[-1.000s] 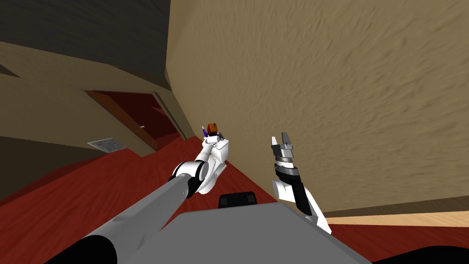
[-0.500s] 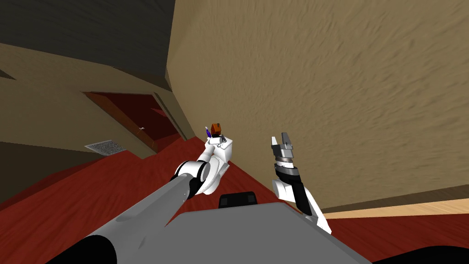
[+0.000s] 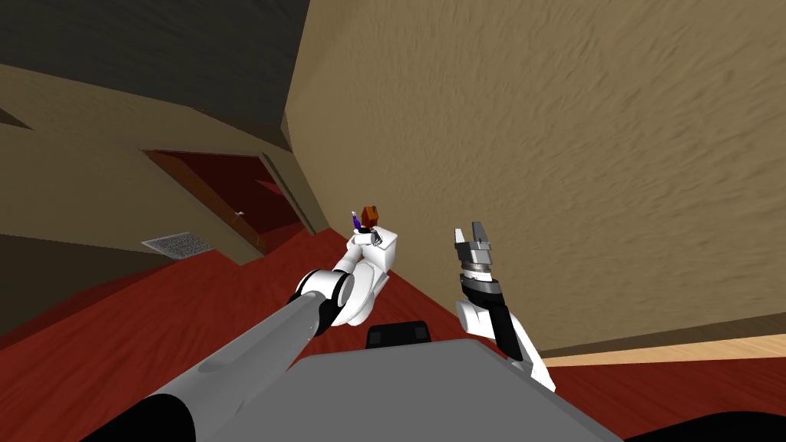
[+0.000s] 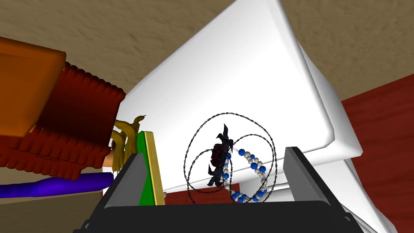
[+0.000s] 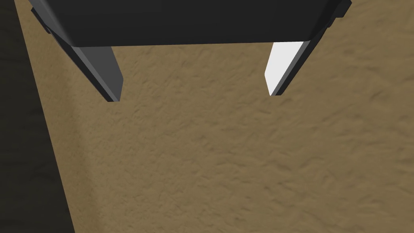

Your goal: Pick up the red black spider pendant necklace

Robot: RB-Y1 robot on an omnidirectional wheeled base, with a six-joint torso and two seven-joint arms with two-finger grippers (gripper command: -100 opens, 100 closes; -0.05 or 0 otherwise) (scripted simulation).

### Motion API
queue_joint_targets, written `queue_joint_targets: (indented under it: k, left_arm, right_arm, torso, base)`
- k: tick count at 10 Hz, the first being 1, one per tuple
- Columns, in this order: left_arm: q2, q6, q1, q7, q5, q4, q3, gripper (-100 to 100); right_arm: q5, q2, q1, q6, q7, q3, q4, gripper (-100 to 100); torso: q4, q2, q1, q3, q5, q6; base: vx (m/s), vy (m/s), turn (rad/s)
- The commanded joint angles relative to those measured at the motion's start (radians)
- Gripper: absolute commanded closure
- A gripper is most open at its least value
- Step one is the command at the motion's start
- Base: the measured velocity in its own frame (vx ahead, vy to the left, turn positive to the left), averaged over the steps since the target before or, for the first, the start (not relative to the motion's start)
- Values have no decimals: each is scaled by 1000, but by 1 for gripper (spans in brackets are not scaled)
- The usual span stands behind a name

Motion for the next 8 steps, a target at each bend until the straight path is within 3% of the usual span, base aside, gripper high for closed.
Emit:
queue_joint_targets:
  k: [1,2,3,4,8]
  left_arm:
    - [0,0,0,0,0,0,0,-100]
    - [-1,-2,0,-1,0,3,-1,0]
    - [0,-2,0,-1,0,3,0,-100]
    - [0,-2,0,-1,0,3,0,100]
    - [0,-2,0,-1,0,3,0,100]
  right_arm:
    - [0,0,0,0,0,0,0,0]
    - [0,0,0,0,0,0,0,0]
    - [0,0,0,0,0,0,0,0]
    - [0,0,0,0,0,0,0,0]
    - [0,0,0,0,0,0,0,0]
  torso:
    - [0,0,0,0,0,0]
    - [0,0,-2,0,0,0]
    - [0,1,-5,0,-1,0]
    - [0,1,-6,1,-1,0]
    - [0,1,-7,1,-1,0]
  base:
    - [17,53,3]
    - [2,9,-1]
    - [0,0,0]
    - [0,0,0]
    - [0,0,0]
